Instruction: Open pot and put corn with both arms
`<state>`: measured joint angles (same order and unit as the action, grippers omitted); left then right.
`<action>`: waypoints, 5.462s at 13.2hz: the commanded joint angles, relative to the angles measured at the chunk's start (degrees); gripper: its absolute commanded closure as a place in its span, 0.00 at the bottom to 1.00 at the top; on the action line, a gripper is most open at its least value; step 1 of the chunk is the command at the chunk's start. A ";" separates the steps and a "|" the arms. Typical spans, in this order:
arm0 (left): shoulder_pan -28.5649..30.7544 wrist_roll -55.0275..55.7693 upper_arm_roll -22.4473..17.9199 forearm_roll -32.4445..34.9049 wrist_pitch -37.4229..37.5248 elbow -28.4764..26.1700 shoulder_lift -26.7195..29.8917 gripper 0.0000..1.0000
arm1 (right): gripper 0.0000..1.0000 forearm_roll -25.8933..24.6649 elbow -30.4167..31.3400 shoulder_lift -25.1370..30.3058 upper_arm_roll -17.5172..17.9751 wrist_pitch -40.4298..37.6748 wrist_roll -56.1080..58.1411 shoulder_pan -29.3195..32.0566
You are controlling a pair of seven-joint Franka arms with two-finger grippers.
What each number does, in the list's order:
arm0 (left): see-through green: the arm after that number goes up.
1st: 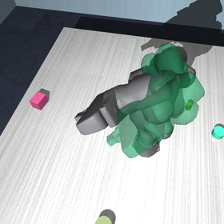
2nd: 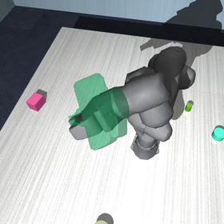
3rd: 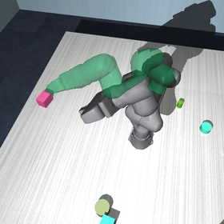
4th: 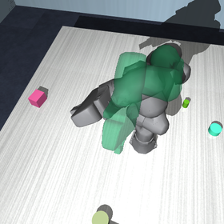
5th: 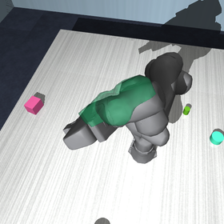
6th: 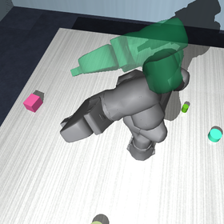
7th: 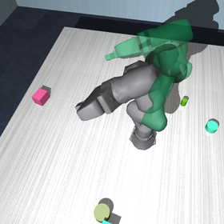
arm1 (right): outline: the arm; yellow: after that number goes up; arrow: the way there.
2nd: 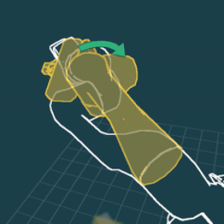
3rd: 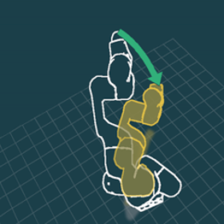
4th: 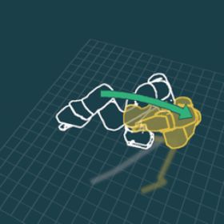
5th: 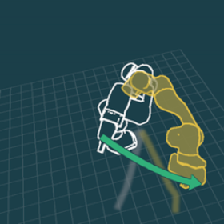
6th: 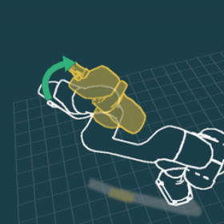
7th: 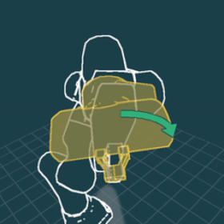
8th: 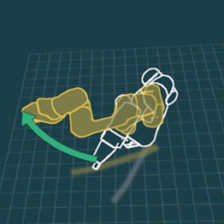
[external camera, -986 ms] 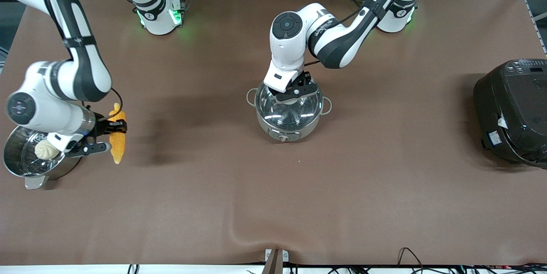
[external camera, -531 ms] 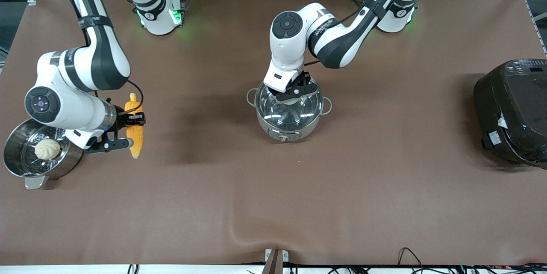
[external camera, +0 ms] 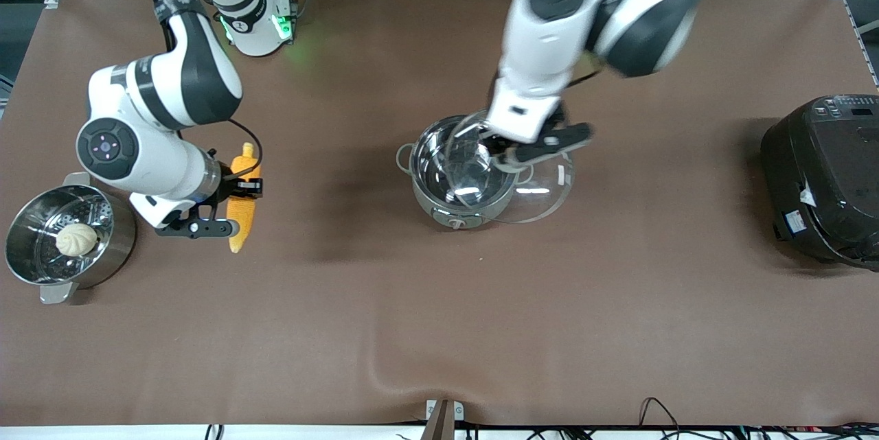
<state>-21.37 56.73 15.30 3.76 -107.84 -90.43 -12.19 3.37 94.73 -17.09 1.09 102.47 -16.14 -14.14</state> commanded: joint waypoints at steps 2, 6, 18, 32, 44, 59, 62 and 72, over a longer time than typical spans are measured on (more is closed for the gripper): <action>13.34 -17.84 0.34 -3.67 6.22 -0.98 6.55 1.00 | 0.93 2.25 -3.57 -0.57 -0.13 2.02 -17.03 -9.91; 26.00 -30.70 0.34 -6.65 5.55 -3.60 6.30 1.00 | 0.94 5.39 -9.99 -8.29 0.05 10.01 -30.14 -21.17; 33.23 -35.11 -0.01 -5.01 -25.99 -28.12 -1.25 1.00 | 0.02 2.61 -11.32 -17.62 -1.01 22.51 -49.07 -33.41; 34.20 -34.59 0.25 7.05 -38.94 -35.08 -5.92 0.00 | 0.00 -0.82 -10.53 4.68 -1.01 -7.44 -4.03 -0.03; 34.55 -39.68 0.25 3.29 -3.57 -5.59 7.45 0.00 | 0.00 -1.81 -7.98 19.73 -1.09 -21.00 15.53 17.21; 21.46 -51.27 -10.91 -4.20 20.03 5.09 12.19 0.00 | 0.00 -0.56 -11.32 16.83 -1.18 -21.87 16.14 17.92; 21.63 -52.60 -10.91 -5.70 20.74 5.09 12.36 0.00 | 0.00 -1.34 -11.32 16.83 -1.18 -21.96 17.45 17.92; 21.46 -52.25 -10.03 -4.91 22.76 5.26 12.72 0.00 | 0.00 -1.09 -11.23 16.83 -1.27 -22.05 20.54 18.10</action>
<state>0.14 5.49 5.35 -0.43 -86.59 -86.03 0.14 1.74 84.92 0.47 -0.99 81.20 3.17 2.65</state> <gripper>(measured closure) 0.000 0.000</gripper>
